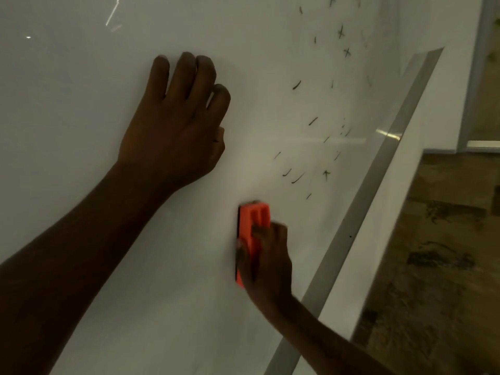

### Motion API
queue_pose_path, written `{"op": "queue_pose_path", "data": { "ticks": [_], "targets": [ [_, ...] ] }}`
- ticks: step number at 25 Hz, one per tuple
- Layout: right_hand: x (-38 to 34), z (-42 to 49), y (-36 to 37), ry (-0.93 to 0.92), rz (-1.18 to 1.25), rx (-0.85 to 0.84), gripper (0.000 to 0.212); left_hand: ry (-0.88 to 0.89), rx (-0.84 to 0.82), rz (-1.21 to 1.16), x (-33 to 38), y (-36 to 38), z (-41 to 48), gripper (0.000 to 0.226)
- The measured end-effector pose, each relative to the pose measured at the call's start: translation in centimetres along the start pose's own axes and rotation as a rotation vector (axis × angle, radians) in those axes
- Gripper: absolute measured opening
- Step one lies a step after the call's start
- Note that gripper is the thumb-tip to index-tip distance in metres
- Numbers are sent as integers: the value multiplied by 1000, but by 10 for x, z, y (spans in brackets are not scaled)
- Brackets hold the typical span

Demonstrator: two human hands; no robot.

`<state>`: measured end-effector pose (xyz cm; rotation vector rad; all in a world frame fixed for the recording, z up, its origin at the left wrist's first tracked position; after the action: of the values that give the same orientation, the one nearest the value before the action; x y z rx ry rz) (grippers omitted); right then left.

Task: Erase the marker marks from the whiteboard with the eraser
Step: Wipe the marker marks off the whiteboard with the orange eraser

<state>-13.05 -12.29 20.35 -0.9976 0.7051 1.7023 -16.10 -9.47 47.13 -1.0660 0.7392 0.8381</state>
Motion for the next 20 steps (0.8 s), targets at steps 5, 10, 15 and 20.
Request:
{"op": "queue_pose_path", "data": {
  "ticks": [5,10,15,20],
  "targets": [
    [106,-30,-30,363,-46,134,41,48,-67,39,5,7,5,69],
    [22,48,-17,202,99,221,34,40,-106,88,6,15,7,74],
    [-19,47,-10,-178,-59,-137,50,57,-71,48,7,14,6,73],
    [67,147,-63,327,-72,295,37,57,-33,35,10,13,7,71]
  ]
}}
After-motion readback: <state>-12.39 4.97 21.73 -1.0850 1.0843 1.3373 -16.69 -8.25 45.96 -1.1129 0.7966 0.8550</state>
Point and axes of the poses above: each hand's wrist, its own z-axis towards the middle knuckle, its own y-axis out of the palm, x = y × z, the point moved 8 cm from there along z, towards the middle knuckle, and after that the axes turned 1 degree about -z, right-handed, at the moved point
